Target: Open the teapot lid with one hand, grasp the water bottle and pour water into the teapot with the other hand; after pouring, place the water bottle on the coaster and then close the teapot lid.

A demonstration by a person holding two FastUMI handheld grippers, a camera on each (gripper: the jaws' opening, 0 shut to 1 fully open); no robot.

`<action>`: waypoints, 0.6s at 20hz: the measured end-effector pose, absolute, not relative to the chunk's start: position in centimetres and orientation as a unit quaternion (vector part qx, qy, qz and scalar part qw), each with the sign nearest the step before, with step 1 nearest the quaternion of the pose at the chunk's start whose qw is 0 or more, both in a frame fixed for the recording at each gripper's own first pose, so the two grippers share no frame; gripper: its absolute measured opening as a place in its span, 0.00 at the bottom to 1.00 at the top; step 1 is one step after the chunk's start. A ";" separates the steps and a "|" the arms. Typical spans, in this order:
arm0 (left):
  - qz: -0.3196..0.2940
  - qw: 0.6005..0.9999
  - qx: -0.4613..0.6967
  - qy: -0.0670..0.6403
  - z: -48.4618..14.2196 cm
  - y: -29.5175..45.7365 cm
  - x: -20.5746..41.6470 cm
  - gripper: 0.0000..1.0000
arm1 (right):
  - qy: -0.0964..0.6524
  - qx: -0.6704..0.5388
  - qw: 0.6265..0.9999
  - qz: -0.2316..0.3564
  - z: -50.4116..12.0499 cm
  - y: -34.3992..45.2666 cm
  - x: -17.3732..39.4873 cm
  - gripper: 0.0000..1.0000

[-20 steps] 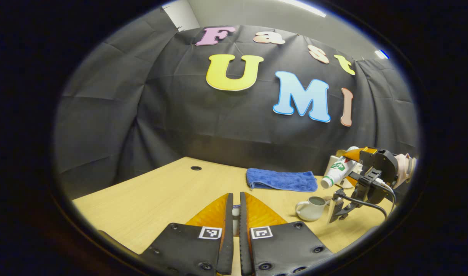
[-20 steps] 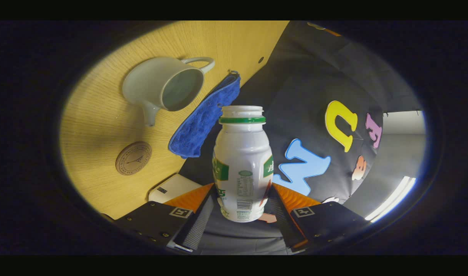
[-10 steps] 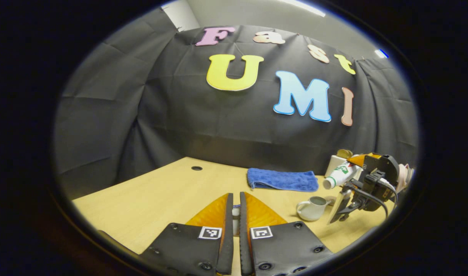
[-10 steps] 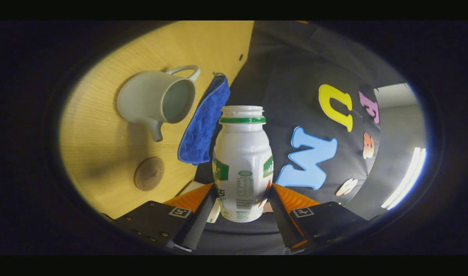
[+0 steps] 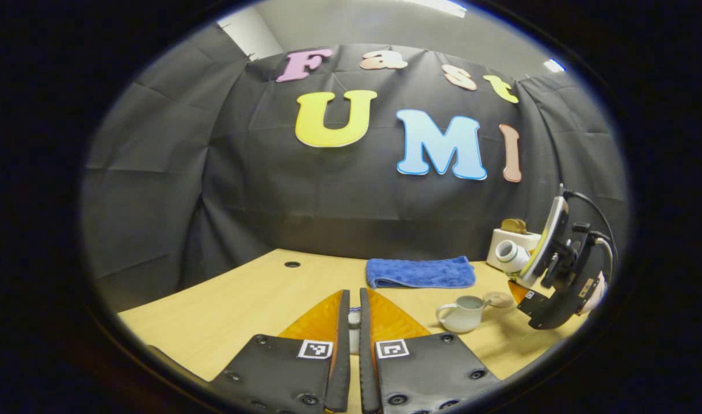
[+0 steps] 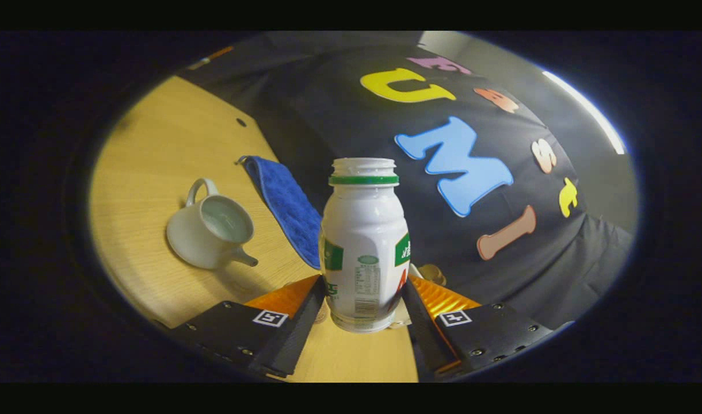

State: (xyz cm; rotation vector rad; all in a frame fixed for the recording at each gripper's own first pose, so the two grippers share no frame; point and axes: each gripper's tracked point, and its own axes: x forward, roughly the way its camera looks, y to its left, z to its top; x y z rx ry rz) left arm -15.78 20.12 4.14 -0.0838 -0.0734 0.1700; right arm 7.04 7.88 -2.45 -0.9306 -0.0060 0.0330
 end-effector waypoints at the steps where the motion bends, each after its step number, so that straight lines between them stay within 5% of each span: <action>1: 0.087 0.994 -0.046 -0.037 4.0 19.7 -15.6 0.13 | 0.000 -0.418 0.908 0.015 -2.2 7.3 7.1 0.80; 2: 0.081 0.995 -0.051 -0.033 3.8 18.9 -15.1 0.17 | 0.005 -0.389 0.921 0.015 -2.2 6.9 7.2 0.80; 3: 0.075 0.995 -0.053 -0.026 3.4 17.9 -14.5 0.10 | 0.011 -0.358 0.933 0.019 -2.6 6.6 7.2 0.80; 6: 0.063 0.997 -0.049 -0.020 4.2 15.9 -12.6 0.17 | 0.029 -0.272 0.961 0.040 -3.8 6.2 7.5 0.80; 12: 0.023 0.998 -0.038 -0.033 6.2 9.8 -7.1 0.13 | 0.041 -0.192 0.979 0.049 -4.8 5.2 7.5 0.80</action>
